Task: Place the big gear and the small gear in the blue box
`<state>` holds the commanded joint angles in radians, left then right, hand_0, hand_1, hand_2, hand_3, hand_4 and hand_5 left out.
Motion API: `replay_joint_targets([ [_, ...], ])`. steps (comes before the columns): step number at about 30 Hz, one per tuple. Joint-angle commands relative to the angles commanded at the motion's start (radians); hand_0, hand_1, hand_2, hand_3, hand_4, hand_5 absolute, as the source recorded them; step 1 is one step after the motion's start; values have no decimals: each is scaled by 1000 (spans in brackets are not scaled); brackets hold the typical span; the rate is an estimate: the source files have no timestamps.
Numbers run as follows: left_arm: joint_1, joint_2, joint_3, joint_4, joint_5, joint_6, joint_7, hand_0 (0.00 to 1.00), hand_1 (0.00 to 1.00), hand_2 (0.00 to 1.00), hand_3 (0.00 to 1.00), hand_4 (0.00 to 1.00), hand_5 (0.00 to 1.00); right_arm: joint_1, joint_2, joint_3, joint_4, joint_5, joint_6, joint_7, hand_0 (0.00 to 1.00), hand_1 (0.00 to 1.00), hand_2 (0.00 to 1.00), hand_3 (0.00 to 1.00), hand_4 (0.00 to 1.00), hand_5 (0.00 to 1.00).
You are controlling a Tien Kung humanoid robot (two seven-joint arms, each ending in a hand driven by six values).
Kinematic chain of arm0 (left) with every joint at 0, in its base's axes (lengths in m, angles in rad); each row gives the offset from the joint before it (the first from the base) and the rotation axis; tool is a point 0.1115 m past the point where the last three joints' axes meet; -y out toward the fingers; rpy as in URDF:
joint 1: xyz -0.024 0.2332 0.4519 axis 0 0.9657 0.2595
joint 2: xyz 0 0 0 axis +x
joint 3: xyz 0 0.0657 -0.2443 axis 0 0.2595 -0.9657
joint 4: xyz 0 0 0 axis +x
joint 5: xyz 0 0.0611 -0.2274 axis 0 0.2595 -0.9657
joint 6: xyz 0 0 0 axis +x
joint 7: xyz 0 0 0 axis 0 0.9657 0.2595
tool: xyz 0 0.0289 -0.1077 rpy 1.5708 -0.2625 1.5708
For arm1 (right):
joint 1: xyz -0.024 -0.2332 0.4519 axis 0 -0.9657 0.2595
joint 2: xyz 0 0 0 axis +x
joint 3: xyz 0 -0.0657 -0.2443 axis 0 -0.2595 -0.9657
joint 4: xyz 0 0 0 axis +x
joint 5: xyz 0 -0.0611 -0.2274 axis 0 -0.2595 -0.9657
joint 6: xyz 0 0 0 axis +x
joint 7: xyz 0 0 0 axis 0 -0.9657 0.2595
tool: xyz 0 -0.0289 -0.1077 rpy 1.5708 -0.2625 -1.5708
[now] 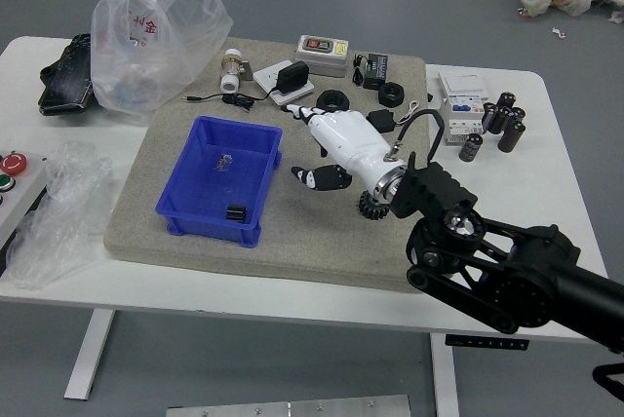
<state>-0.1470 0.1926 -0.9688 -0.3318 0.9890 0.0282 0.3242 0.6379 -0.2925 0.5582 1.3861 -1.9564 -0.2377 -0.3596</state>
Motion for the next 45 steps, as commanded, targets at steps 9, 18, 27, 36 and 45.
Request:
replay_joint_targets([
  [9, -3, -1, 4, 1, -3, 0, -4, 610, 484, 513, 655, 678, 207, -135, -25, 100, 6, -31, 44, -73, 282, 359, 827, 930, 956, 393],
  [18, -7, -1, 14, 4, -10, -1, -12, 609, 483, 513, 654, 676, 205, -152, -27, 84, -49, -48, 87, -86, 277, 351, 780, 900, 998, 563],
  [27, -8, -1, 12, 4, -8, 0, -14, 610, 484, 515, 654, 675, 204, -157, -43, 55, -63, -60, 74, -121, 235, 307, 489, 643, 126, 234],
  [36, -10, -2, 15, 5, -11, -5, -20, 609, 485, 515, 656, 676, 206, -159, -43, 27, -69, -74, 67, -144, 204, 279, 349, 425, 16, 2],
  [45, -10, -2, 13, 5, -11, -11, -21, 609, 486, 517, 658, 676, 207, -154, -47, 27, -55, -66, 61, -135, 206, 288, 358, 432, 16, 2],
])
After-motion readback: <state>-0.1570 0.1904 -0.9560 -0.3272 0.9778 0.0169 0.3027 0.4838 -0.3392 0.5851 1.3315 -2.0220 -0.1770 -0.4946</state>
